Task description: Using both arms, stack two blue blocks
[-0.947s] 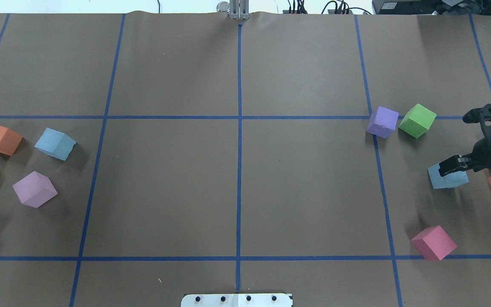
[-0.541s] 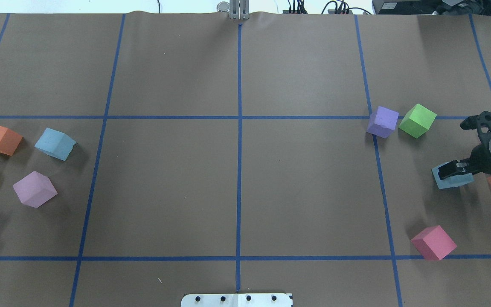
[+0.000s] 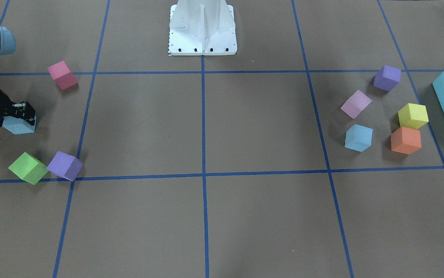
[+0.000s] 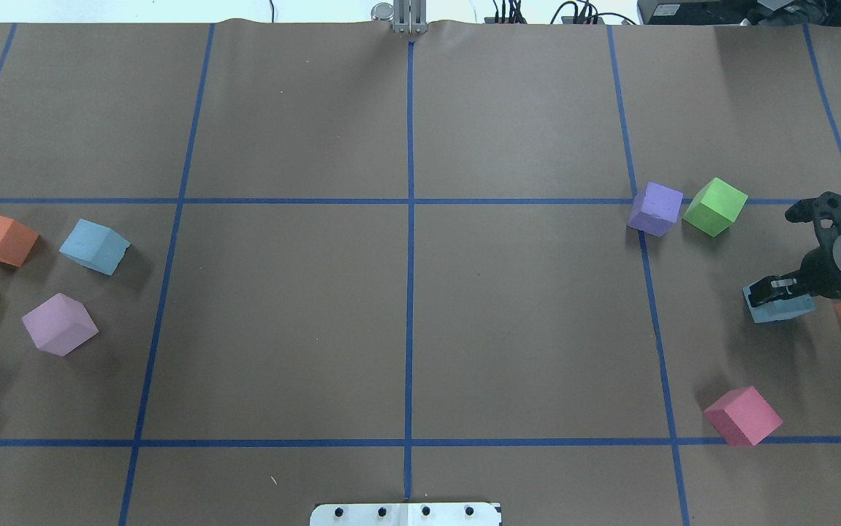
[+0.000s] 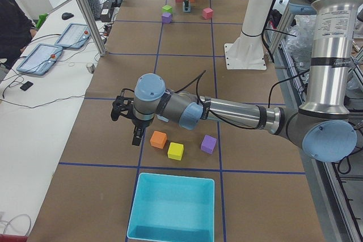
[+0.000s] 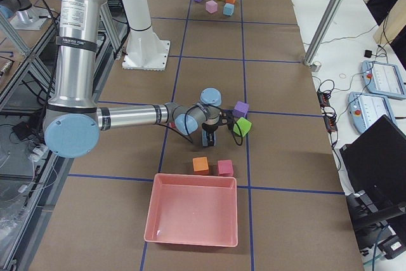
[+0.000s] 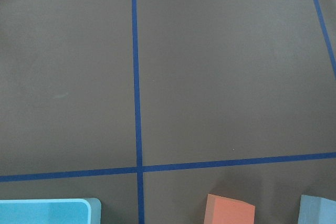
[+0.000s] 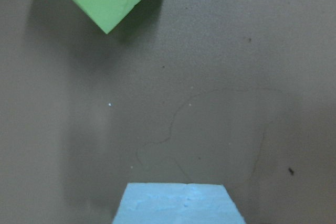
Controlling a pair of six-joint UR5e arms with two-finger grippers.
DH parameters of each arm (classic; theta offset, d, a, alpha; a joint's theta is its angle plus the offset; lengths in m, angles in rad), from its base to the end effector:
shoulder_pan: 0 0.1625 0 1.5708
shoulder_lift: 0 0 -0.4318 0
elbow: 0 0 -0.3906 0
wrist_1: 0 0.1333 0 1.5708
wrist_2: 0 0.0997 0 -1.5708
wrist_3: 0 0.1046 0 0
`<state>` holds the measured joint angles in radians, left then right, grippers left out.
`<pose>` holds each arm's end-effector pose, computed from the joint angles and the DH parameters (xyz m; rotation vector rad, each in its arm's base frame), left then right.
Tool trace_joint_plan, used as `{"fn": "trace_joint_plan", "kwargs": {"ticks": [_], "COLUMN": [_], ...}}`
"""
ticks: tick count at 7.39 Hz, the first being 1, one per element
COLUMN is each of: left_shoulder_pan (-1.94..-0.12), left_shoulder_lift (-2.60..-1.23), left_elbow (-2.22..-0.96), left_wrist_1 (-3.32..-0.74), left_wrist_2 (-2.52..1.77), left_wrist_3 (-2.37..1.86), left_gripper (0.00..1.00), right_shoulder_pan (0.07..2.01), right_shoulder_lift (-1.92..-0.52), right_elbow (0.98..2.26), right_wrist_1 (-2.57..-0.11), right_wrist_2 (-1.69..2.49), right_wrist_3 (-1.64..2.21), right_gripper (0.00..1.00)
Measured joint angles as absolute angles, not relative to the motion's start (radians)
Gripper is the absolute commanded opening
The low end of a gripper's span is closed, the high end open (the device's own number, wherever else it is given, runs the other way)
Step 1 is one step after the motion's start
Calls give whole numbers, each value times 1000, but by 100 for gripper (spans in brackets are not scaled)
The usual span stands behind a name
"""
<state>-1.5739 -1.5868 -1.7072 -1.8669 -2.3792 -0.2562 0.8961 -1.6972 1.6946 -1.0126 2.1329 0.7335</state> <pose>-0.0593 -0.5140 0.5568 0.3196 0.8405 -0.0604 -0.2315 -0.4136 0.6145 0.0577 -0.7668 -0.1002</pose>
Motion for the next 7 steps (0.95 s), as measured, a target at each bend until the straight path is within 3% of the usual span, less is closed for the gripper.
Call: {"fn": "trace_joint_plan", "kwargs": {"ticks": [4,7], "left_shoulder_pan": [-1574,-1574], "left_shoulder_lift": [-1588,-1590], "left_elbow": [-1702,-1700], "left_wrist_1": [-1867,-1864], "left_wrist_2": [-2379,-2379], "left_wrist_3": [-256,-256], "left_gripper": [98,98], "right_shoulder_pan": [925,946], "right_shoulder_lift": [-1688,-1526], "right_elbow": [1791,1880], "right_wrist_1": [-1077,-1338], "right_wrist_2": [2211,2230], "right_wrist_3": [745,748], "right_gripper": [28,31]}}
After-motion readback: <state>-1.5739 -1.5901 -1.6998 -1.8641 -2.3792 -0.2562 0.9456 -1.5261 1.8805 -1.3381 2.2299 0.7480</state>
